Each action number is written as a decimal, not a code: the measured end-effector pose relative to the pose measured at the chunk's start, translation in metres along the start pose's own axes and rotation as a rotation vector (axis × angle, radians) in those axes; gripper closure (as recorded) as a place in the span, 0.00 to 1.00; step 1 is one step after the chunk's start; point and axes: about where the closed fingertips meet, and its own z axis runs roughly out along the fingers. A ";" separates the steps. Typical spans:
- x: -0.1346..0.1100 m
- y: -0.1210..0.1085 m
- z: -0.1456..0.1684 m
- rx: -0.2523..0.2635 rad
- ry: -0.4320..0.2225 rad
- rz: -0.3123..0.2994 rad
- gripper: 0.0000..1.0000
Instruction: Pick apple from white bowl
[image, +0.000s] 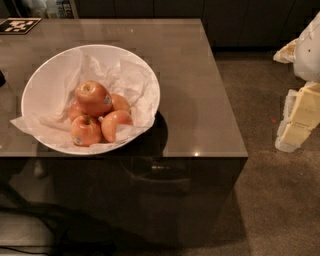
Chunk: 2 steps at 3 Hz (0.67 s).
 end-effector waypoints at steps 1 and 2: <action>0.000 0.000 0.000 0.000 0.000 0.000 0.00; -0.026 -0.008 -0.007 0.000 -0.005 -0.003 0.00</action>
Offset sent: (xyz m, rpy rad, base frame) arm 0.0248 0.0514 0.0290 0.0075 0.0261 0.0083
